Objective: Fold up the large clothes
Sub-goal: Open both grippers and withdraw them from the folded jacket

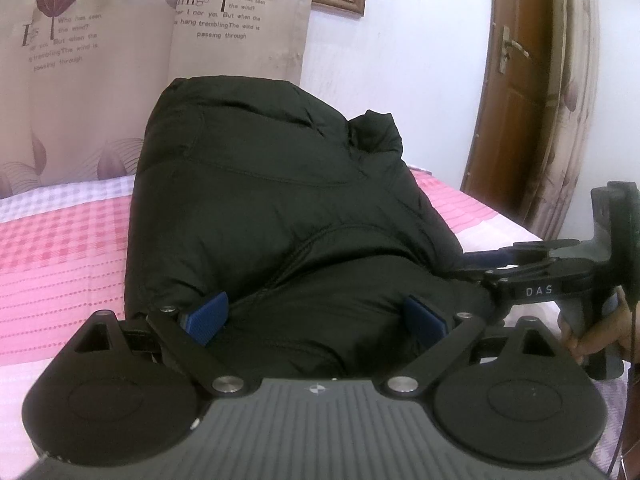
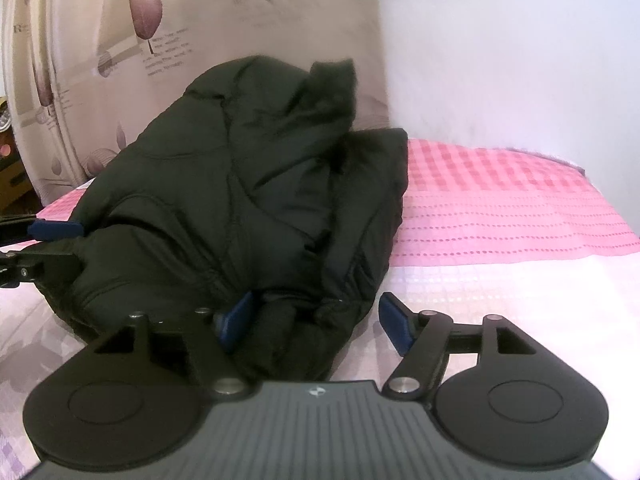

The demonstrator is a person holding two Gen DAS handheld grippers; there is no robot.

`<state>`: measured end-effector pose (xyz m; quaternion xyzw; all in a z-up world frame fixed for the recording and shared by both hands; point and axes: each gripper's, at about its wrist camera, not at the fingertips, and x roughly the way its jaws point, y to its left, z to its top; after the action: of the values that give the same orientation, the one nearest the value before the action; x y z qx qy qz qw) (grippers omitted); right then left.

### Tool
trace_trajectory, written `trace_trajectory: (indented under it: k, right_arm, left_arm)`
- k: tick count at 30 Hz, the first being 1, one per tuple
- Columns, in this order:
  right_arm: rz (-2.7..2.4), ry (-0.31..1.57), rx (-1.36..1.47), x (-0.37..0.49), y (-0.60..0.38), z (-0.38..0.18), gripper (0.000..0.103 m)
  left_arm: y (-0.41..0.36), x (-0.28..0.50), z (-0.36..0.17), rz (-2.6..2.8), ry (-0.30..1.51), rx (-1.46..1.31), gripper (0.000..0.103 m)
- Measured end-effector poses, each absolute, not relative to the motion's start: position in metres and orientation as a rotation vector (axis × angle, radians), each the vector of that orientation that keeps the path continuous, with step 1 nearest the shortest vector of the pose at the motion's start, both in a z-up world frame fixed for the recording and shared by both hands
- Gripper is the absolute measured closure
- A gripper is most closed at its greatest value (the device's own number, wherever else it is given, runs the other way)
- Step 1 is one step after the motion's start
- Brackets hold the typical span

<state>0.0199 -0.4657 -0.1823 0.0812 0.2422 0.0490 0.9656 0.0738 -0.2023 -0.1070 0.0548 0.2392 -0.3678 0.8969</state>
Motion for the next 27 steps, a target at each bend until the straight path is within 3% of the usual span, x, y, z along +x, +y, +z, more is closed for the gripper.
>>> trace_trajectory:
  k: [27]
  right_arm:
    - [0.082, 0.500, 0.182, 0.0253, -0.4738, -0.1834, 0.019]
  left_arm:
    - [-0.2048, 0.0722, -0.1065, -0.752, 0.492, 0.167, 0.008]
